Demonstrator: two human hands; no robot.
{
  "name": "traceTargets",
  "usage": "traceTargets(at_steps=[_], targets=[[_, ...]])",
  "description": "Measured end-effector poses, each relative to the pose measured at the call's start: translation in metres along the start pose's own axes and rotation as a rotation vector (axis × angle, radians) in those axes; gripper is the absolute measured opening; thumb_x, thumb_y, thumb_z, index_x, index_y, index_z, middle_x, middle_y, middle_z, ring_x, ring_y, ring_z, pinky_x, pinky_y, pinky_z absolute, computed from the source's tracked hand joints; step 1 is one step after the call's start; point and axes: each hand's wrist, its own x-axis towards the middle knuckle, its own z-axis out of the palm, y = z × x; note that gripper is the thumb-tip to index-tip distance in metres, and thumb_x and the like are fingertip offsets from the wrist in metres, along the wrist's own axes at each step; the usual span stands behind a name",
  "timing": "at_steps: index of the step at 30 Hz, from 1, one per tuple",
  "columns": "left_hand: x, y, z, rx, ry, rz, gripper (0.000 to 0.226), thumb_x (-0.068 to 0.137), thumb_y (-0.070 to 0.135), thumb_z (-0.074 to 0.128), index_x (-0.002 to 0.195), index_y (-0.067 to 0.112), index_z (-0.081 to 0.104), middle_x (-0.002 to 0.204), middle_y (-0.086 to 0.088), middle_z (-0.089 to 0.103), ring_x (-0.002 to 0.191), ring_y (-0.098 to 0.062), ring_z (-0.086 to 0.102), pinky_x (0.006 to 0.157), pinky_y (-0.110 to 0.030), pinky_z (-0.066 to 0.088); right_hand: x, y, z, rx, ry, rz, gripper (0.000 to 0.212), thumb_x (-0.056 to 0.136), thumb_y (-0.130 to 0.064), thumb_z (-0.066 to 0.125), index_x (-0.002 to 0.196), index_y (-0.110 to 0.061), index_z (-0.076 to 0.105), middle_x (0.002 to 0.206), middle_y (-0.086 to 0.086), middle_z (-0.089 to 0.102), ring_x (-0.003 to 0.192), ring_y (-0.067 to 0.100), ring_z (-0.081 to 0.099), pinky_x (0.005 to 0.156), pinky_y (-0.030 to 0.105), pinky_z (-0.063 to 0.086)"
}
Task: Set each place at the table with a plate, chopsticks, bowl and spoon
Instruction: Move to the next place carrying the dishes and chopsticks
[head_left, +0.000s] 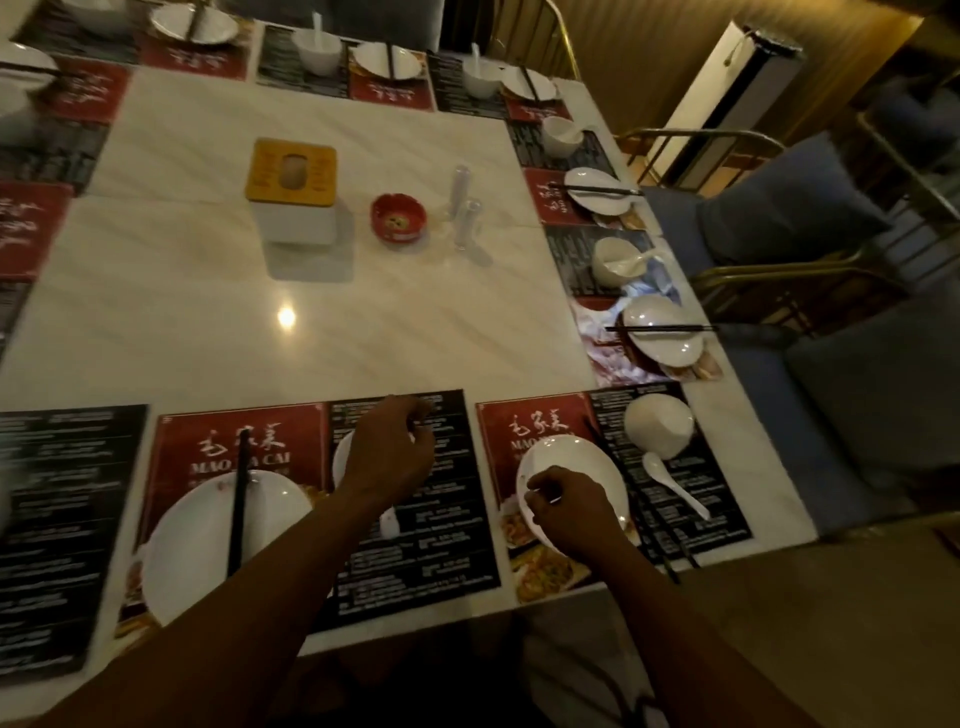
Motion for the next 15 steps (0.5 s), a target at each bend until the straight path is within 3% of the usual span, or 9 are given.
traceTargets(at_steps=[6, 9, 12, 15], targets=[[0.000, 0.021, 0.039, 0.069, -0.139, 0.027, 0.026, 0.085, 0.016, 0.068, 0.111, 0.019, 0.071, 0.104, 0.000, 0.069, 0.093, -0.015, 0.065, 0.086, -0.035, 0.056, 0.019, 0.051, -0.060, -0.010, 0.100, 0.053, 0.013, 0.088, -0.029, 0.070, 0.101, -0.026, 0.069, 0.094, -0.008, 0.071, 0.081, 0.008, 0.069, 0.080, 0.034, 0.058], [0.011, 0.029, 0.058, 0.137, -0.134, 0.015, 0.024, 0.086, 0.019, 0.069, 0.110, 0.020, 0.072, 0.098, 0.005, 0.069, 0.085, -0.007, 0.062, 0.079, -0.027, 0.055, 0.045, 0.073, -0.092, -0.014, 0.126, 0.004, 0.007, 0.088, -0.026, 0.070, 0.095, -0.025, 0.068, 0.092, -0.006, 0.072, 0.080, 0.009, 0.067, 0.078, 0.032, 0.057], [0.025, 0.045, 0.089, 0.162, -0.088, -0.020, 0.022, 0.087, 0.024, 0.070, 0.109, 0.019, 0.072, 0.096, 0.006, 0.069, 0.073, 0.003, 0.057, 0.065, -0.007, 0.041, 0.078, 0.094, -0.118, -0.015, 0.116, -0.051, 0.007, 0.088, -0.023, 0.070, 0.093, -0.028, 0.067, 0.091, -0.008, 0.069, 0.084, 0.011, 0.065, 0.075, 0.024, 0.050], [0.029, 0.065, 0.132, 0.165, -0.045, -0.107, 0.023, 0.086, 0.022, 0.069, 0.109, 0.019, 0.072, 0.098, 0.004, 0.070, 0.082, -0.006, 0.065, 0.070, -0.012, 0.045, 0.108, 0.114, -0.142, -0.024, 0.139, -0.171, 0.007, 0.085, -0.022, 0.072, 0.087, -0.028, 0.070, 0.086, -0.011, 0.069, 0.082, 0.008, 0.066, 0.077, 0.026, 0.053]])
